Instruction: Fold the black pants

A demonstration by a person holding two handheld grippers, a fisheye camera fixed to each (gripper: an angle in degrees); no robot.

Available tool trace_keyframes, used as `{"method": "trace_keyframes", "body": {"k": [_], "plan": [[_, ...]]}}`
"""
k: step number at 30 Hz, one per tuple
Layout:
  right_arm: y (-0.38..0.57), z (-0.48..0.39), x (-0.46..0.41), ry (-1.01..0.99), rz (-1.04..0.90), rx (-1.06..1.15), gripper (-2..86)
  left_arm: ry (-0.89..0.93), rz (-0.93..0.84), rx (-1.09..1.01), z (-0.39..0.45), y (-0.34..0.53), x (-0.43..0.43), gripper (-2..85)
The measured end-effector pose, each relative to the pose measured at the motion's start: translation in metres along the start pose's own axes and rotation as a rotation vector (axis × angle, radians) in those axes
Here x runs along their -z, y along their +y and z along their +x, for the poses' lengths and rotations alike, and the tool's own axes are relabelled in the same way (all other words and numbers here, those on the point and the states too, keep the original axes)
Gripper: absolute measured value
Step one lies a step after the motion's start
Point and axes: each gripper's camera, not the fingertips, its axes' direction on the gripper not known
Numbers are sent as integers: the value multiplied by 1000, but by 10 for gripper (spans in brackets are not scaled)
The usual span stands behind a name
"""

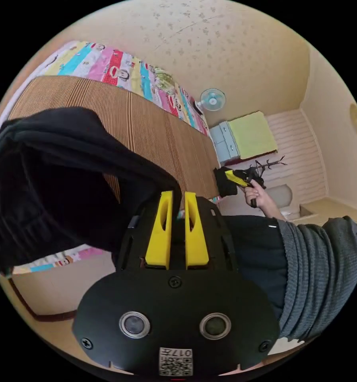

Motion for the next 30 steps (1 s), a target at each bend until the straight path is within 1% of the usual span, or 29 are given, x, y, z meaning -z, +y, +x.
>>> {"method": "trace_keyframes", "body": {"k": [1, 2, 3, 4, 5, 6, 9, 11, 13, 15, 17, 19, 21, 22, 24, 25, 27, 28, 30], "plan": [[-8, -8, -9, 10, -39, 35, 3, 63, 54, 36, -9, 5, 7, 13], [-11, -12, -12, 23, -59, 52, 3, 147, 168, 97, -26, 15, 23, 18], [-18, -19, -20, 65, -96, 81, 3, 161, 291, 160, -40, 26, 44, 29], [-23, -23, -25, 117, -126, 100, 3, 146, 350, 185, -46, 31, 55, 41], [-26, -24, -28, 143, -138, 106, 3, 88, 446, 225, -53, 37, 78, 66], [-31, -26, -32, 190, -157, 113, 3, 21, 502, 263, -58, 38, 97, 87], [-44, -24, -37, 220, -170, 97, 4, -127, 565, 394, -78, 20, 129, 140], [-52, -22, -39, 185, -169, 83, 4, -165, 589, 418, -90, 2, 134, 151], [-62, -23, -42, 140, -168, 71, 5, -171, 578, 441, -106, -23, 129, 137], [-70, -28, -44, 126, -172, 81, 7, -210, 542, 574, -129, -50, 117, 92], [-77, -39, -45, 120, -182, 115, 9, -213, 564, 633, -130, -61, 108, 61], [-83, -62, -47, 108, -203, 199, 14, -204, 572, 523, -104, -76, 97, 49], [-87, -84, -49, 111, -219, 256, 22, -161, 484, 257, -40, -100, 73, 43], [-90, -102, -50, 111, -218, 305, 35, -148, 455, 191, -22, -104, 62, 42], [-96, -133, -52, 100, -204, 389, 59, -104, 319, -61, 50, -114, 8, 40], [-102, -155, -54, 90, -199, 445, 77, -99, 282, -121, 69, -114, -7, 40], [-111, -195, -58, 85, -183, 549, 102, -90, 147, -333, 136, -109, -66, 40], [-116, -223, -61, 101, -172, 627, 118, -71, 116, -373, 151, -106, -81, 40], [-125, -261, -71, 161, -186, 740, 135, 0, -13, -485, 198, -94, -136, 39]]}}
